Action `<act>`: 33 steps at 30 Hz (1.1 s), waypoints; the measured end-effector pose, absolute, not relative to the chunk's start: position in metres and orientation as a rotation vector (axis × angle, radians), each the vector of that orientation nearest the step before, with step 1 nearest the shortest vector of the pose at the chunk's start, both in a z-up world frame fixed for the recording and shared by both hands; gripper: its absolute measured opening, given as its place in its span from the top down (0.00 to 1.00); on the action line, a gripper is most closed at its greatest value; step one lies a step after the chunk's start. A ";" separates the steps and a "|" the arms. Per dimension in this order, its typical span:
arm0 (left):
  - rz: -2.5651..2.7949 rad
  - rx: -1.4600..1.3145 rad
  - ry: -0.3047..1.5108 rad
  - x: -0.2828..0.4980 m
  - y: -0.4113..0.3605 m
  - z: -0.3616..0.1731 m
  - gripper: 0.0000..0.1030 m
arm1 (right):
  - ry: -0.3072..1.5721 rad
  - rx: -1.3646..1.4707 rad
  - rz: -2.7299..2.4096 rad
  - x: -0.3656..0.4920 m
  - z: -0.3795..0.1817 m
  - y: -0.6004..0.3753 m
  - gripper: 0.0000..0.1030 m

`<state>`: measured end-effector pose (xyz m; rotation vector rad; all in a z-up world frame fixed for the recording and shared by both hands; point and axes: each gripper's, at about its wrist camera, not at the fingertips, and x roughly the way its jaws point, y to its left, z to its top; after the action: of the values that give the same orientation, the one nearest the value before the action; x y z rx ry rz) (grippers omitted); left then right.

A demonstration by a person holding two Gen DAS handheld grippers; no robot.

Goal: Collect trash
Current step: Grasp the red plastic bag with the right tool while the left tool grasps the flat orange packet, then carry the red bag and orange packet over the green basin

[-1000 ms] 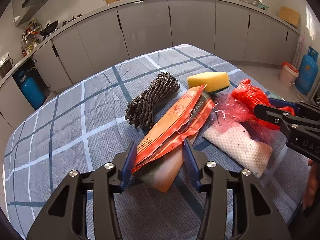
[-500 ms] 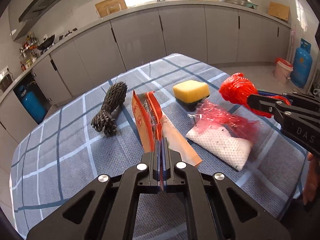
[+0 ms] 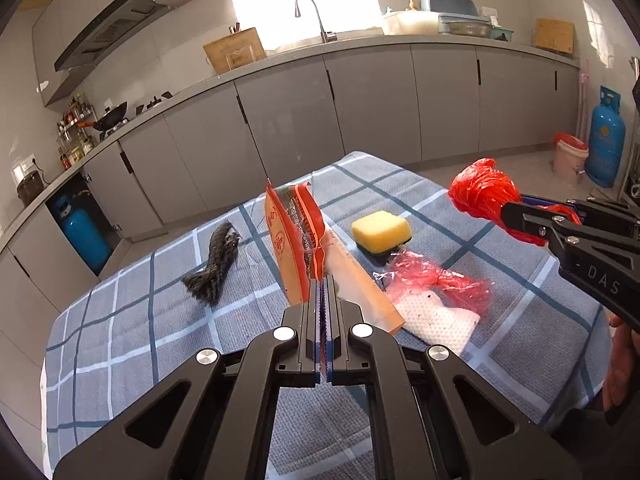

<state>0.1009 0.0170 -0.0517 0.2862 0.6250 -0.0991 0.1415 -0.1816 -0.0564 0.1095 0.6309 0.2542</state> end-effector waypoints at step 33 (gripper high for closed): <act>-0.297 0.385 0.500 0.113 -0.095 -0.022 0.97 | 0.561 0.193 0.074 0.120 -0.043 -0.276 0.83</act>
<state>0.1129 -0.0948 -0.0217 0.3848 0.5001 -0.2967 0.1196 -0.2763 -0.0435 0.1929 0.5608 0.0738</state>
